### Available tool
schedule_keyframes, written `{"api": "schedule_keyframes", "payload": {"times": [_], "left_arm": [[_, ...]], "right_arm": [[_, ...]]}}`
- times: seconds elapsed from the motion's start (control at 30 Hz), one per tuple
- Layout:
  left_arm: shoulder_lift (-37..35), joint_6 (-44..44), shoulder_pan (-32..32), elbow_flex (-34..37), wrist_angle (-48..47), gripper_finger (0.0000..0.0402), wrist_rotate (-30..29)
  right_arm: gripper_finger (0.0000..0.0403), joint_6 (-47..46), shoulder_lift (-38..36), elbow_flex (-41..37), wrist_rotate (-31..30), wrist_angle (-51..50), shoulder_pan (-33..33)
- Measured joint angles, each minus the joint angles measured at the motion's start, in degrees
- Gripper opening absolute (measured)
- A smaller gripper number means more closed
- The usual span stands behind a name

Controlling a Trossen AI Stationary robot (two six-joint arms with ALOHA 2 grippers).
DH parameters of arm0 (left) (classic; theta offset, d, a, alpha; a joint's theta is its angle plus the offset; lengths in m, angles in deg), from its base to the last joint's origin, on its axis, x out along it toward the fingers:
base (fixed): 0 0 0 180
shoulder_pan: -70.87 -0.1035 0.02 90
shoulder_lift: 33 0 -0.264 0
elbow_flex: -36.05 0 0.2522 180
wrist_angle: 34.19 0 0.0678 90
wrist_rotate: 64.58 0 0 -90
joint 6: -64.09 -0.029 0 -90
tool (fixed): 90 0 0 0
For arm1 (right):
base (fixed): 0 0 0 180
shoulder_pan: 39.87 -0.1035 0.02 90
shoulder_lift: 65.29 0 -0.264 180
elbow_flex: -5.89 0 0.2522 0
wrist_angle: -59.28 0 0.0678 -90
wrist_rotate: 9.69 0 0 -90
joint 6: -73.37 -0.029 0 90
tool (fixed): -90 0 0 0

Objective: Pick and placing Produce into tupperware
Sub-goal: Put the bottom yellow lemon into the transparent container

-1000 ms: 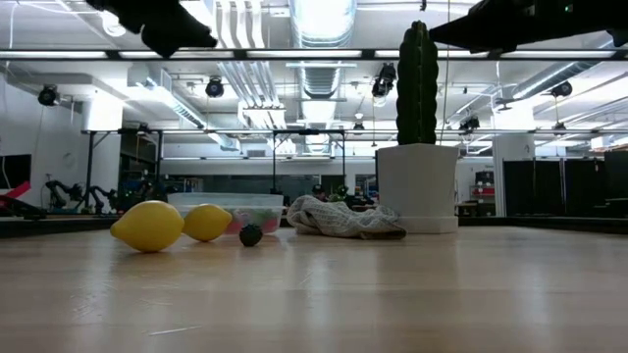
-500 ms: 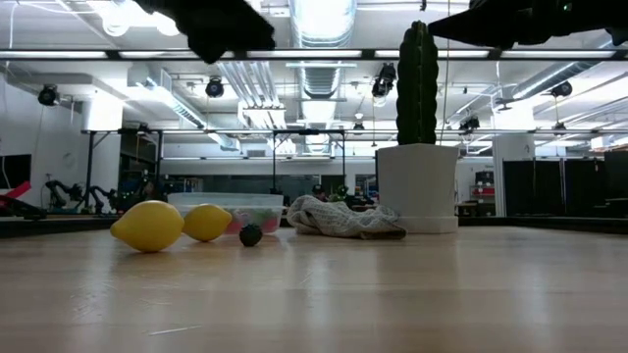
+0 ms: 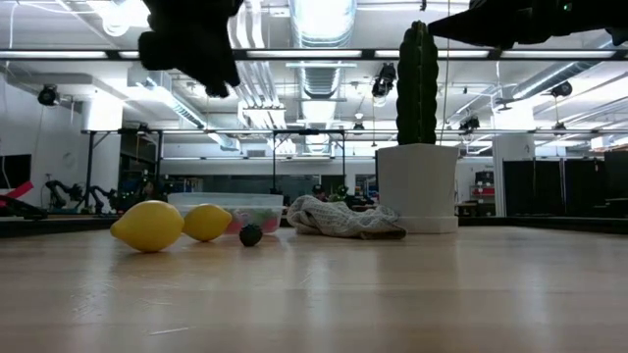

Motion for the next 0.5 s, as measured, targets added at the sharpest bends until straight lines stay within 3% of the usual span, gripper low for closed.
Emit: {"api": "schedule_keyframes", "payload": {"times": [0.07,0.23,0.5], "left_arm": [[1.3,7.3,0.0,-0.5,-1.7,0.0125,2.9],[5.6,15.9,0.1,0.7,-2.7,0.0125,14.5],[13.7,20.3,0.1,-1.1,-4.3,0.0125,22.0]], "right_arm": [[0.0009,-0.1,0.0,0.0,0.0,0.0,0.0],[0.0009,-0.2,0.0,0.0,0.0,-0.1,0.0],[0.0009,-0.3,0.0,0.0,0.0,-0.3,0.0]]}}
